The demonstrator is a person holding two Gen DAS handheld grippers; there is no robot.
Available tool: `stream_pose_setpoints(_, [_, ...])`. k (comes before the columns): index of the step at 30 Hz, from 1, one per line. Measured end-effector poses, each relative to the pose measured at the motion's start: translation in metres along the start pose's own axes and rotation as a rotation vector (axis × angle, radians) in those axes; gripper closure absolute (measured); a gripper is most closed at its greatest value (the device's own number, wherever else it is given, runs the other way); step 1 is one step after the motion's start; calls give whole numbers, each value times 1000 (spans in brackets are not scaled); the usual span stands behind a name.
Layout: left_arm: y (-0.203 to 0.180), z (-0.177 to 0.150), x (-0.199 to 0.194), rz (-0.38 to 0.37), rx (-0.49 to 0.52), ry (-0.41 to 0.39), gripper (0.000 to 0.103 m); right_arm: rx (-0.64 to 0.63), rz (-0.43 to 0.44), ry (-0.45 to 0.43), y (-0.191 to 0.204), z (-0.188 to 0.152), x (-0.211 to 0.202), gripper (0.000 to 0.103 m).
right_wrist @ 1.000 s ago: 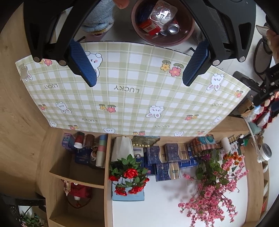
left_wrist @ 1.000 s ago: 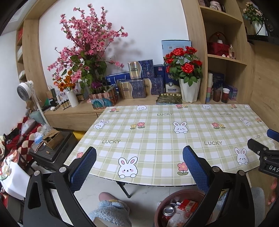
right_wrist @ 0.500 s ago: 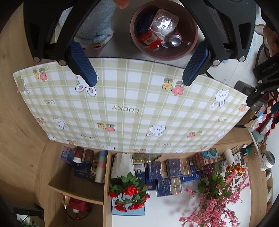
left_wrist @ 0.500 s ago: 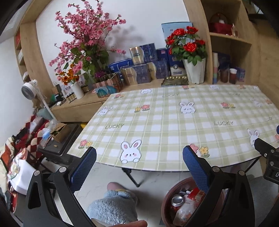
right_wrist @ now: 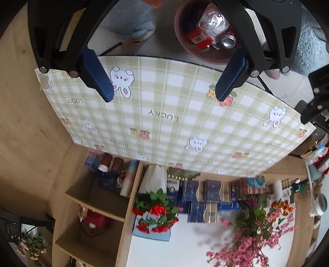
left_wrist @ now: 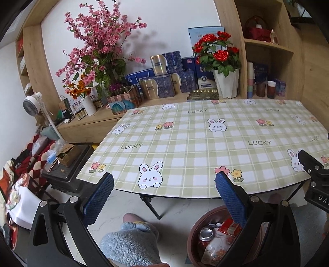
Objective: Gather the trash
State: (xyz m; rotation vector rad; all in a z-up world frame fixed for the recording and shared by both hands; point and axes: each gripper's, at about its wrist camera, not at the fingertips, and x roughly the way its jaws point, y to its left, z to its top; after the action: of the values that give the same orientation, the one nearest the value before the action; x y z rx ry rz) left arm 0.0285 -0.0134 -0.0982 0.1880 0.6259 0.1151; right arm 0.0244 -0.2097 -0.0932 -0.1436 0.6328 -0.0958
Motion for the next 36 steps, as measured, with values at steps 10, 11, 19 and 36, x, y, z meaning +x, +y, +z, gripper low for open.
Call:
stream_pose_setpoints(10, [5,7,-6,-20,-27,-9,6,91,76,-14,-12,15,-6,6])
stream_pose_setpoints(11, [6,8,-8,-22,-31,-11,6,92,70,-19,-11,16,-7,6])
stream_pose_setpoints(19, [6,13,-11,-25,-32,-25,6,96,76,6,-8,22,-4,6])
stream_pose_setpoints(36, [6,15,-13,-28,-32,-24,6,97,93,26,-7,24,-1,6])
